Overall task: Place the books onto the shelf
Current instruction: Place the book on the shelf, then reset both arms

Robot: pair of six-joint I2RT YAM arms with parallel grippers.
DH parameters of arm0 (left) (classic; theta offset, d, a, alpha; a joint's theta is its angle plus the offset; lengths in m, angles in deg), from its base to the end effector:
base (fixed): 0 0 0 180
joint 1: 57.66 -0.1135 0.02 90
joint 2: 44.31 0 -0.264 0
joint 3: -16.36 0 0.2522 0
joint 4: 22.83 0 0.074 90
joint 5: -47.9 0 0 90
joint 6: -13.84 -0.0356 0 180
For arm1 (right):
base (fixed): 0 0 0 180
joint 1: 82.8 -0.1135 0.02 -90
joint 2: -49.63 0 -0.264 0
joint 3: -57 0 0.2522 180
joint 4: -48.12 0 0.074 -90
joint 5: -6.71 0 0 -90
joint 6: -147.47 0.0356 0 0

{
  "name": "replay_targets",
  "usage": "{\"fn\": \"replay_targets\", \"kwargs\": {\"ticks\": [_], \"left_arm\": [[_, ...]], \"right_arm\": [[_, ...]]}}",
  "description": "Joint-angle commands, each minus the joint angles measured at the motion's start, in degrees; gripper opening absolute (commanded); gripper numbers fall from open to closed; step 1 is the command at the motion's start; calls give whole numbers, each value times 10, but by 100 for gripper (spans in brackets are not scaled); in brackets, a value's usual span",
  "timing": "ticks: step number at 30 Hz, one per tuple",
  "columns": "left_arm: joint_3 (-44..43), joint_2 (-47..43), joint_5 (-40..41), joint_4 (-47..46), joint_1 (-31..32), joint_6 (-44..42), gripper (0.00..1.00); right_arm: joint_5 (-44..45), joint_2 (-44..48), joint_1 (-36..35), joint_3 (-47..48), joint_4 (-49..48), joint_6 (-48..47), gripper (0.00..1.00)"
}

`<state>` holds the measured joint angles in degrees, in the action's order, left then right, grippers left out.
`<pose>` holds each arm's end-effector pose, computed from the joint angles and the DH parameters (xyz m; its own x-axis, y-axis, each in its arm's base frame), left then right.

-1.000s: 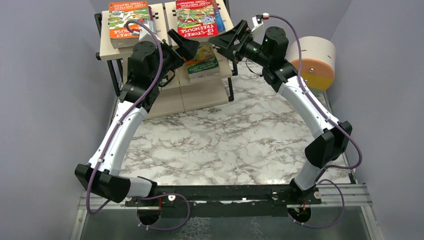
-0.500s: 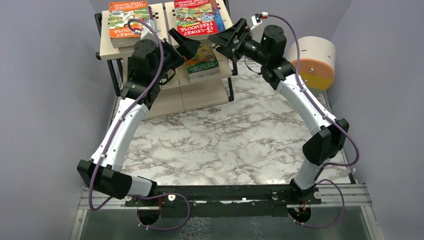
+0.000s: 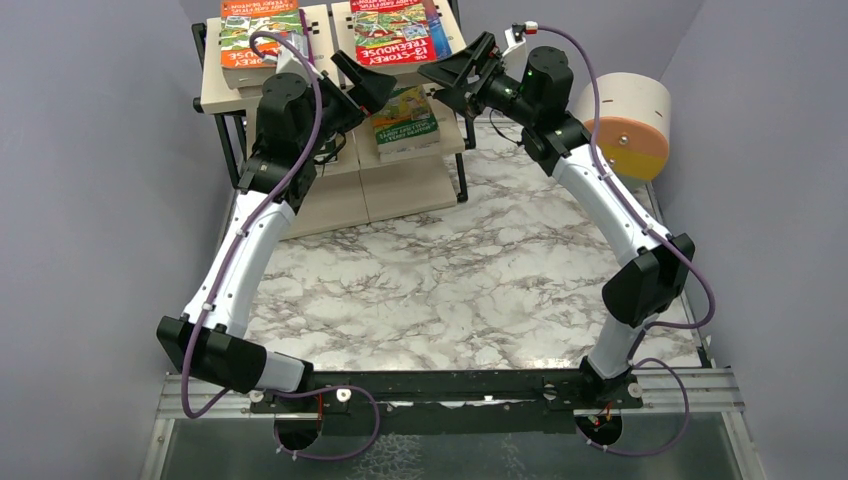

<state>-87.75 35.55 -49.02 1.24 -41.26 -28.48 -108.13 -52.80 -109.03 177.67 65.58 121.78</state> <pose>0.2989 -0.0924 0.4773 -0.2907 -0.6796 -0.6735 0.2688 0.6176 -0.7391 0.3725 0.2002 0.4517 -0.6957 0.5689 -0.4386 -0.3482 0.2670 0.8986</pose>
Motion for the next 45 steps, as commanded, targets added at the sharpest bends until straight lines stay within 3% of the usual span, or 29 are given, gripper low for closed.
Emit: {"fn": "replay_targets", "kwargs": {"ticks": [1, 15, 23, 27, 34, 38, 41, 45], "left_arm": [[-16, 5, -12, -26, -13, 3, 99], [7, -11, -20, -32, -17, 10, 99], [81, -73, -56, -31, -16, 25, 99], [145, -143, -55, -10, -17, 13, 99], [227, -256, -31, 68, -16, -50, 99], [319, -317, -22, 81, -16, -54, 99], [386, -344, -19, 74, -16, -38, 99], [412, -353, -34, 65, -16, -41, 99]], "right_arm": [[6, -10, 2, 20, -11, 6, 100], [-3, 9, 3, -9, -23, 4, 100], [-13, 100, 3, -124, -42, -13, 100], [12, 198, 3, -232, -25, -61, 100], [131, 357, 2, -368, 106, -249, 100], [196, 437, 2, -472, 131, -298, 100], [189, 461, 2, -501, 122, -316, 100], [224, 458, 2, -494, 146, -351, 100]]}}
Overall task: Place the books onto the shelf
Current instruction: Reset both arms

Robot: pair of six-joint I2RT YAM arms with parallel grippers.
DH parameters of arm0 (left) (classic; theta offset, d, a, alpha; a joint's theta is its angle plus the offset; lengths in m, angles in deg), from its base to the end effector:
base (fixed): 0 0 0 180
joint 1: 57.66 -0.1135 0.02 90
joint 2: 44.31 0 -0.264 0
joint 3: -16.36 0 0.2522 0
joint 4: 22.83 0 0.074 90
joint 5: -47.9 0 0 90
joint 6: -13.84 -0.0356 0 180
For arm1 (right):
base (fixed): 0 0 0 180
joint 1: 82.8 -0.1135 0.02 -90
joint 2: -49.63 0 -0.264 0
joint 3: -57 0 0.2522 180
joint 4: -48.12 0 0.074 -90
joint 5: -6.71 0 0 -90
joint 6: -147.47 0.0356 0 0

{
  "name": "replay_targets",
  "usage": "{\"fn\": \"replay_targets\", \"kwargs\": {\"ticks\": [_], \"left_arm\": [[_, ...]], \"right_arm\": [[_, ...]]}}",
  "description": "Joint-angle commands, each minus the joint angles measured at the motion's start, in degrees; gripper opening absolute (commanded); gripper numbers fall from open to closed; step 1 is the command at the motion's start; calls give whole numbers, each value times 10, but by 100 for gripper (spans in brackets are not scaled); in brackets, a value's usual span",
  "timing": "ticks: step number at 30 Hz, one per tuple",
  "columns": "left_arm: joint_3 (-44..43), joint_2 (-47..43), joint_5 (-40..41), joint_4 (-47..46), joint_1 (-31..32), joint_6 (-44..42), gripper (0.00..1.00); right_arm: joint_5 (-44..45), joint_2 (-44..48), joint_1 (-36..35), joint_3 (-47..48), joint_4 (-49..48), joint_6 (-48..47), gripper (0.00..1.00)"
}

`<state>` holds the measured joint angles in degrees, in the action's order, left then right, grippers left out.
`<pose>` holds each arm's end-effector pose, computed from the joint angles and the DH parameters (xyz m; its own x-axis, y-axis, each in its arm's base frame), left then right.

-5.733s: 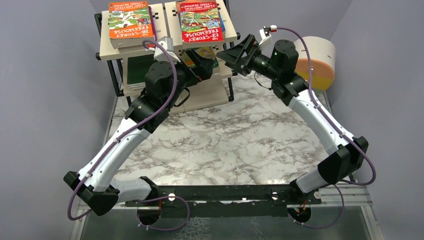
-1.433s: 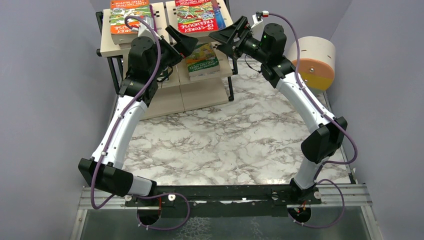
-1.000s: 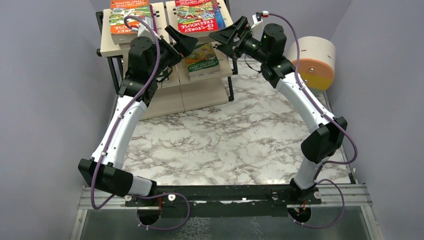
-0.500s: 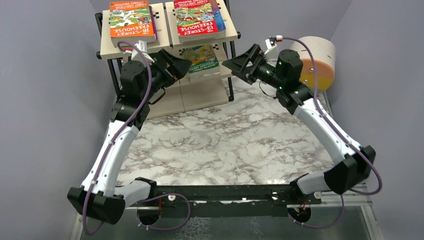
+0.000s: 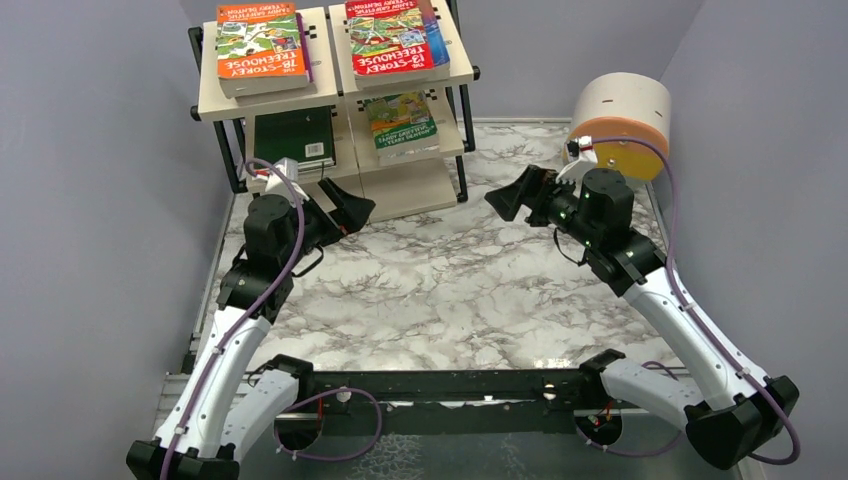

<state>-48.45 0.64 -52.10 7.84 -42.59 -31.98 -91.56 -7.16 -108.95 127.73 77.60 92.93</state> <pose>0.1698 -0.0521 0.3652 -0.4231 -0.5968 -0.6817 0.1755 0.6841 -0.7079 0.2001 0.1039 0.3659 -0.5211 0.3837 -0.7624 -0.3171 0.7423 0.5903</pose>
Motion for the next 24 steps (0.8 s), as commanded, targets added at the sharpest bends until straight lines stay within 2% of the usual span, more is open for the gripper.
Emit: {"fn": "replay_targets", "kwargs": {"ticks": [1, 7, 12, 17, 24], "left_arm": [[20, -6, -6, 0, -3, -11, 99], [30, -17, -15, 6, -3, -26, 99], [44, -19, -42, 13, -2, -29, 99], [79, -38, -35, 25, -2, -24, 99], [88, -31, -37, 6, -2, -30, 99]], "right_arm": [[71, 0, 1, 7, 33, -73, 100], [106, 8, 2, -22, 43, -82, 100], [104, 17, 1, -45, 41, -64, 100], [114, 32, 1, -90, 33, -56, 100], [100, 13, 1, -95, 18, -50, 100]]}}
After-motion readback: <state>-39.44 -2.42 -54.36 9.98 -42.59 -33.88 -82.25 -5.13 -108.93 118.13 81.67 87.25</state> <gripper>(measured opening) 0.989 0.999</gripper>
